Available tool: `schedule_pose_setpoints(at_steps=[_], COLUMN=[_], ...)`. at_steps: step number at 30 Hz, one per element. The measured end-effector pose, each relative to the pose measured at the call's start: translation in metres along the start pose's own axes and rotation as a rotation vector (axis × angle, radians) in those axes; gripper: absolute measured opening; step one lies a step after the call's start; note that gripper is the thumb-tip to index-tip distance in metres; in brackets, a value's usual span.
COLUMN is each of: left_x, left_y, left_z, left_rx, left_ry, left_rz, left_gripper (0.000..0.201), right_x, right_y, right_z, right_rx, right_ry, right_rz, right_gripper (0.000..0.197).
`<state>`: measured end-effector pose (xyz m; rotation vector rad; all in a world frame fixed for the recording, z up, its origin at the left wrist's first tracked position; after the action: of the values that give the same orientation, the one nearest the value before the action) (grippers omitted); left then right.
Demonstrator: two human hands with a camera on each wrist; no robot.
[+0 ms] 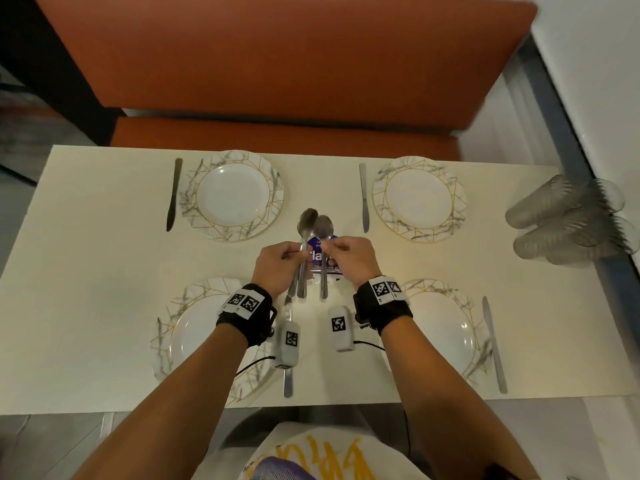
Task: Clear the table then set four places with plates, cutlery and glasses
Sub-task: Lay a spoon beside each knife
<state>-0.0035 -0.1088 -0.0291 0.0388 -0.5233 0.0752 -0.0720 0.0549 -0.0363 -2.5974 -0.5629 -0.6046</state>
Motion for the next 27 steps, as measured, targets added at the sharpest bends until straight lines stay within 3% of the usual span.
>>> schedule_pose_setpoints(at_steps=[6, 10, 18, 27], left_x=[0.022, 0.037, 0.054, 0.058], left_y=[-0.038, -0.054, -0.060, -0.063], left_z=[-0.037, -0.052, -0.066, -0.063], left_rx=[0.046, 0.070, 0.085, 0.071], left_ry=[-0.058, -0.079, -0.049, -0.015], left_rz=[0.088, 0.096, 0.057, 0.042], left_gripper=[0.013, 0.011, 0.012, 0.010], right_x=[0.034, 0.058, 0.082, 0.090], right_y=[0.035, 0.069, 0.092, 0.095], right_z=[0.052, 0.082, 0.093, 0.096], right_rx=[-0.053, 0.035, 0.312, 0.352], right_ry=[0.189, 0.299, 0.294, 0.279], right_rz=[-0.044, -0.073, 0.065, 0.066], right_gripper=[0.019, 0.013, 0.019, 0.014])
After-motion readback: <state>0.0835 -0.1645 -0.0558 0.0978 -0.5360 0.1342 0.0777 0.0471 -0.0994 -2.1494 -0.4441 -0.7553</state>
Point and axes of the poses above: each hand's wrist, its own x-axis away from the middle knuckle, its own y-axis out of the palm, z = x × y, the point moved 2 cm from there along -x, towards the middle knuckle, and after that the axes turned 10 degrees about -z, right-handed, at the moved point
